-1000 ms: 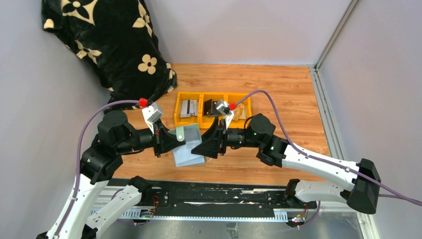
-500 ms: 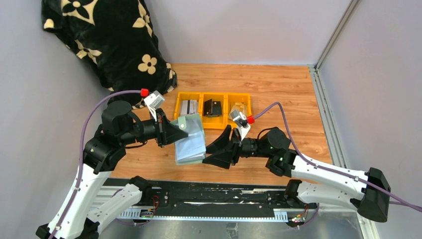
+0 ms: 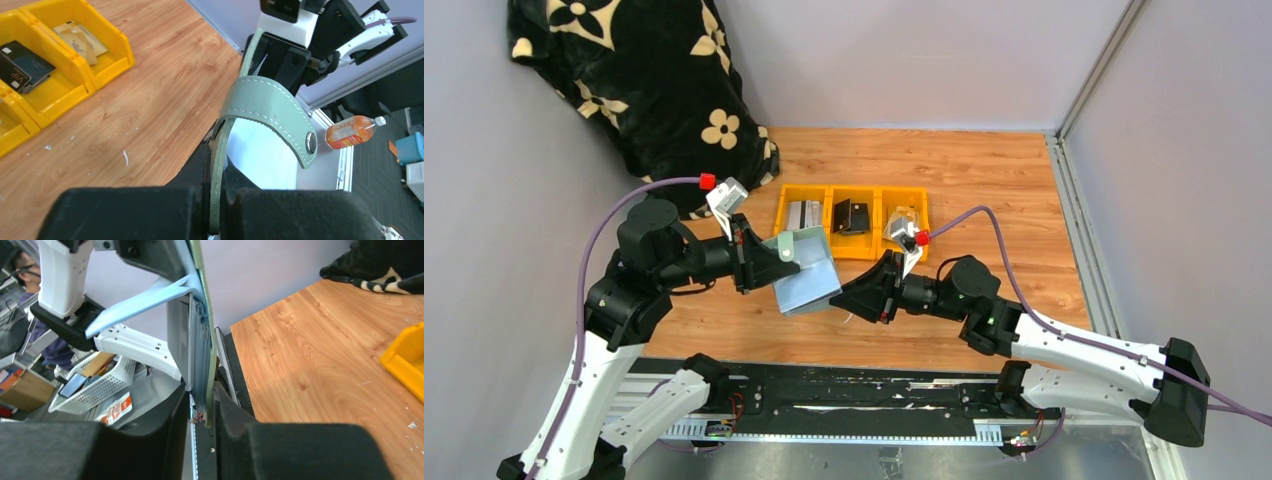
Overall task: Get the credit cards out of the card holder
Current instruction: Open the card holder, then remove the credit card from the card holder.
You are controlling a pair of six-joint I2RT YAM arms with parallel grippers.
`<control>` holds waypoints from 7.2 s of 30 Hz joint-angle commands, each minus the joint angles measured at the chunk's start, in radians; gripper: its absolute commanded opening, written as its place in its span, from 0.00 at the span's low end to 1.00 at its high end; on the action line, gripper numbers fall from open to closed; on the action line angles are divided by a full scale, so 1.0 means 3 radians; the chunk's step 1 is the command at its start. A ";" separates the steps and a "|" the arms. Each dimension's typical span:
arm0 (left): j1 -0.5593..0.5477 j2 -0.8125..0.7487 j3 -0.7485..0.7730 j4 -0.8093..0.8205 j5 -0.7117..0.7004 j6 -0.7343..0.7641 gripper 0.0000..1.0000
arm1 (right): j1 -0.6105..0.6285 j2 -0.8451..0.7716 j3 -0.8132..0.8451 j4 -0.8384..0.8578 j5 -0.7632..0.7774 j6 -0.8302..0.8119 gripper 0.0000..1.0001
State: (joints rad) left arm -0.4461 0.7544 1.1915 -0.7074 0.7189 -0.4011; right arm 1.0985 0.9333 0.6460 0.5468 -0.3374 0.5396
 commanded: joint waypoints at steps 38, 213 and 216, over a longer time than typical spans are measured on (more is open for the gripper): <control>0.0004 0.0122 0.0516 -0.0848 0.0290 0.0921 0.55 | -0.0036 0.0524 0.0817 -0.0253 -0.0741 0.0071 0.00; 0.0244 0.0073 0.0406 -0.0231 0.0096 0.0129 0.00 | -0.0897 0.0794 -0.0017 0.2004 -0.1271 0.2130 0.00; 0.0245 0.0066 0.0407 -0.0210 -0.0026 0.0138 0.00 | -0.1072 0.0574 -0.0039 0.1487 -0.1392 0.1910 0.00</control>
State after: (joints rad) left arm -0.3805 0.7780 1.2804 -0.7544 0.7860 -0.4210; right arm 0.8391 1.1965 0.6460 1.1542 -0.6949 1.2087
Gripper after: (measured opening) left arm 0.103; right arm 0.007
